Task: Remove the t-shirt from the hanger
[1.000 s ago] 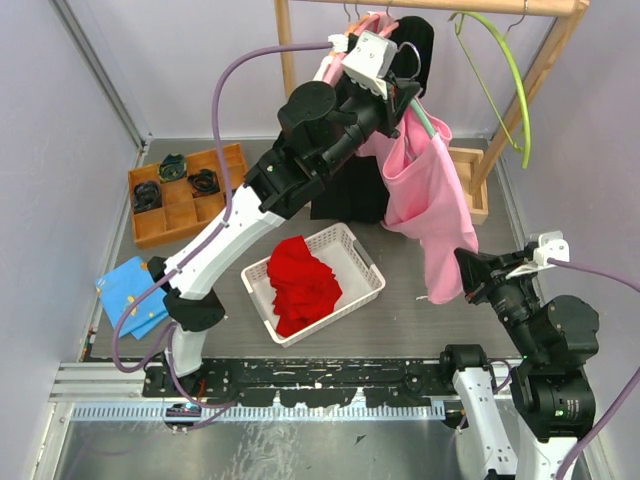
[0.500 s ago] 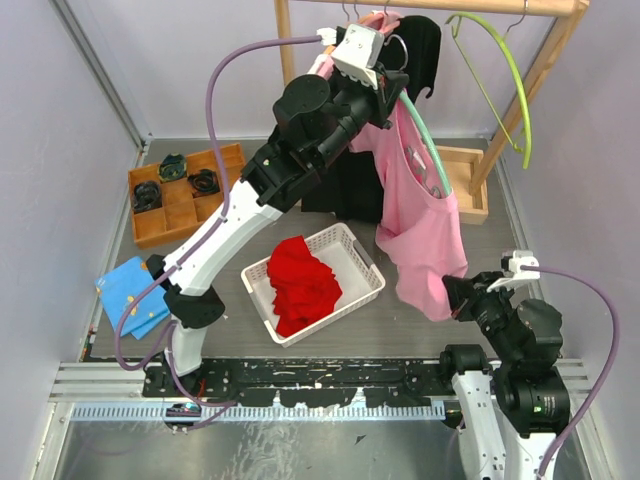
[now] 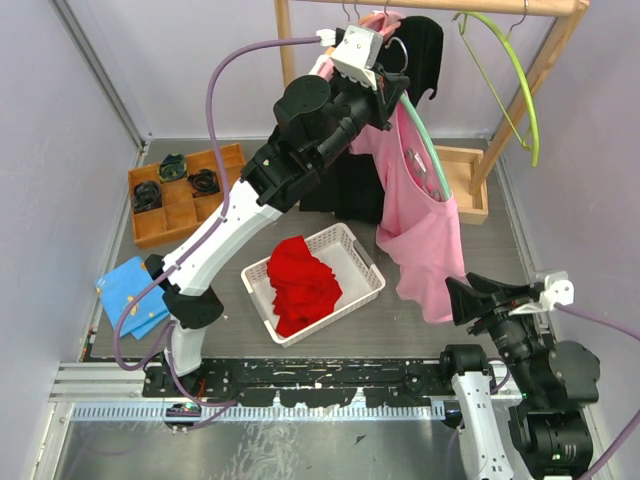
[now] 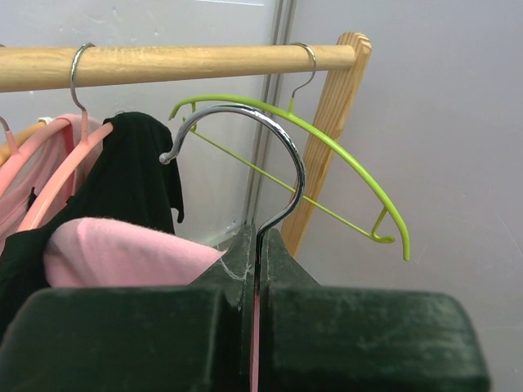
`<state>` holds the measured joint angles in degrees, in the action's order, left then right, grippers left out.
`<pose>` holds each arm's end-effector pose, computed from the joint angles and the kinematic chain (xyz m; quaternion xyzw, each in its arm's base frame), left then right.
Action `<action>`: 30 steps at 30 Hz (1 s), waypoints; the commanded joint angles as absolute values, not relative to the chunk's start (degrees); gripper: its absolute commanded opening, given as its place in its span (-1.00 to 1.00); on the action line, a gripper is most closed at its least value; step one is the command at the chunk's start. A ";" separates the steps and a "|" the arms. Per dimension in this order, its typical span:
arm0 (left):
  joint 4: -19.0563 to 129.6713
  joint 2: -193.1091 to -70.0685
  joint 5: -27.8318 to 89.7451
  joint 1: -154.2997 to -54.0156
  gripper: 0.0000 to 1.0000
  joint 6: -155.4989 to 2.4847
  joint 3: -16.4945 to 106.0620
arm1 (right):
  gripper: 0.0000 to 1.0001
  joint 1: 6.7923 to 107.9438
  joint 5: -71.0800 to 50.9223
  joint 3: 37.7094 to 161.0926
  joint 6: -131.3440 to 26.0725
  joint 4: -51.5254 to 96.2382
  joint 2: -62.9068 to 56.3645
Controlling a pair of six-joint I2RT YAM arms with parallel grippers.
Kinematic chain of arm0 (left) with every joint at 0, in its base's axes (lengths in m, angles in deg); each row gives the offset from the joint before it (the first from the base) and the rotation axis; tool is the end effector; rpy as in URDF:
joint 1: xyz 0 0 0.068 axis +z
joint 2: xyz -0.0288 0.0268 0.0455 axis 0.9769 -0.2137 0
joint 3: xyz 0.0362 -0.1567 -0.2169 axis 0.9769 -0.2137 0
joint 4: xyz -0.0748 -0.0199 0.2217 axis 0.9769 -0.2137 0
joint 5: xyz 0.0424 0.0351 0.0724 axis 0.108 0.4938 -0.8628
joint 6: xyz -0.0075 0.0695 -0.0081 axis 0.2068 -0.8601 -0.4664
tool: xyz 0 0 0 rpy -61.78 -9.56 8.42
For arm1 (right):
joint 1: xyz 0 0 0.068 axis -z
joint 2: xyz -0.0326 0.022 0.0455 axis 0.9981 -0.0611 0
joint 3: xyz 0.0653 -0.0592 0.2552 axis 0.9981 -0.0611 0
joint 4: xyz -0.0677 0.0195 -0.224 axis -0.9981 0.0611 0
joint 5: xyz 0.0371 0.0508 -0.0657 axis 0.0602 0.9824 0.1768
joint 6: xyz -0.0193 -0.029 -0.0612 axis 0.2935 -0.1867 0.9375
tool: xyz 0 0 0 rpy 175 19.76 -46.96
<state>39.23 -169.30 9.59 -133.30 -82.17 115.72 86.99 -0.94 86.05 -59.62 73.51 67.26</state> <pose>0.2392 -0.3270 0.5497 0.1686 0.5807 -0.3470 0.7169 -0.0204 0.0167 0.3684 -0.0154 0.7070 0.1835 0.6828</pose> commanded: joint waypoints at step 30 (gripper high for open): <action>44.15 -164.63 11.27 -132.77 -1.00 -79.11 113.56 | -0.89 87.02 0.26 82.90 -60.80 59.36 65.14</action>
<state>39.62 -167.97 11.28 -133.25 -80.38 113.03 86.99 0.83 83.80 -60.80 61.62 65.03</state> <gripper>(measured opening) 0.015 0.135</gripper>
